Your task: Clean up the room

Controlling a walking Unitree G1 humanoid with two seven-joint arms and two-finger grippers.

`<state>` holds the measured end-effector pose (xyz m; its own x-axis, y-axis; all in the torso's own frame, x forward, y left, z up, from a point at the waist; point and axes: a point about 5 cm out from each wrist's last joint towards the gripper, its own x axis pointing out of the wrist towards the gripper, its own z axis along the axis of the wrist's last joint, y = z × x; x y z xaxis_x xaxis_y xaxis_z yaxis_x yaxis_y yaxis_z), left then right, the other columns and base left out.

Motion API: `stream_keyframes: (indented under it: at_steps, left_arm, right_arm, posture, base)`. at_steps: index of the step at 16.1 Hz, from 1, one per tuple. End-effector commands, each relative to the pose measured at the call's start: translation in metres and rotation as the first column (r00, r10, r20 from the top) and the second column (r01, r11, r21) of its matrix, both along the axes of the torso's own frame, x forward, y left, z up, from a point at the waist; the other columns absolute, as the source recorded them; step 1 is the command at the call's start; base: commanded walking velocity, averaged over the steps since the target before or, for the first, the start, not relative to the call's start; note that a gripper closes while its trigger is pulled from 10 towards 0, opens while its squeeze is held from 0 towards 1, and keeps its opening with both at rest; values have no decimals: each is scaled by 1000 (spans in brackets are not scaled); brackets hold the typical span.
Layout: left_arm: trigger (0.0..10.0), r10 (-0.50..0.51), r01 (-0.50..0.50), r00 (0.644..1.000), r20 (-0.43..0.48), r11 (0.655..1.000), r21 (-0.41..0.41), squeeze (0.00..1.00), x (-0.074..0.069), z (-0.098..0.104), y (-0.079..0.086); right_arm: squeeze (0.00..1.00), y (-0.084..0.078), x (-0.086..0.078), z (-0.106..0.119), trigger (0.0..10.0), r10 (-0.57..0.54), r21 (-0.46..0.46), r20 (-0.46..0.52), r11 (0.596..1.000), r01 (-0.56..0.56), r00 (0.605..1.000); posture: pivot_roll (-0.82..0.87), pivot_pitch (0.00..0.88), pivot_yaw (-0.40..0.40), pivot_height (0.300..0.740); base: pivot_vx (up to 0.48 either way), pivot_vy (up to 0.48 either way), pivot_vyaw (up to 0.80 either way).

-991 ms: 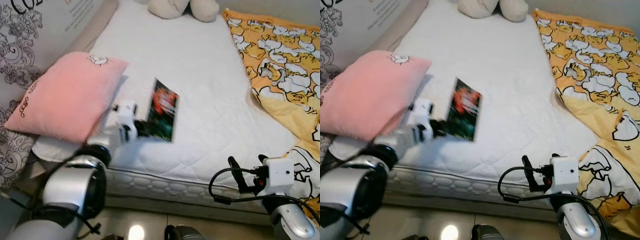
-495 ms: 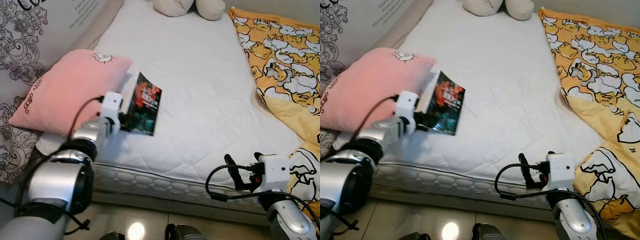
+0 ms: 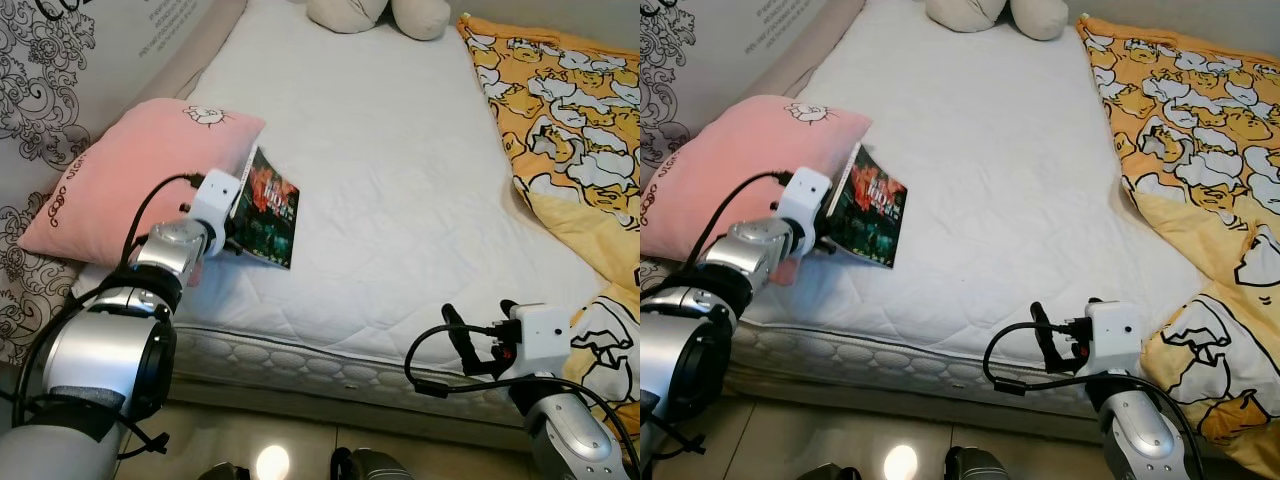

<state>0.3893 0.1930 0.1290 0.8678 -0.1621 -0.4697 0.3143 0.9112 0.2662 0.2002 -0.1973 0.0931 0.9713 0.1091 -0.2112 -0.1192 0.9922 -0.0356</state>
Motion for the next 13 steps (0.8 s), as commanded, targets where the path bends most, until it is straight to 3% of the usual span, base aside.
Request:
stream_keyframes:
  at_steps: [1,8,12,13]
  left_arm:
    - [10000,-23,22,1000,19,1000,20,1000,3,6,-3]
    - [10000,-89,73,991,100,985,156,1000,11,25,-4]
    - [10000,-63,43,987,145,990,137,1000,13,30,-5]
    - [10000,-17,7,984,179,998,56,561,14,34,-6]
  right_arm:
    - [541,-4,-1,-4,10000,-24,-8,-21,1000,24,999]
    - [541,-2,1,-6,10000,-26,1,-17,1000,26,1000]
    - [545,-2,3,-8,10000,-35,4,-12,999,35,999]
    - [541,-3,5,-7,10000,-46,5,2,999,46,999]
  posture:
    - [-280,93,-72,740]
    - [-277,87,-56,740]
    - [-281,71,-35,740]
    - [-274,58,-25,740]
  base:
    - [0,0,0]
    - [0,0,0]
    - [0,0,0]
    - [0,0,0]
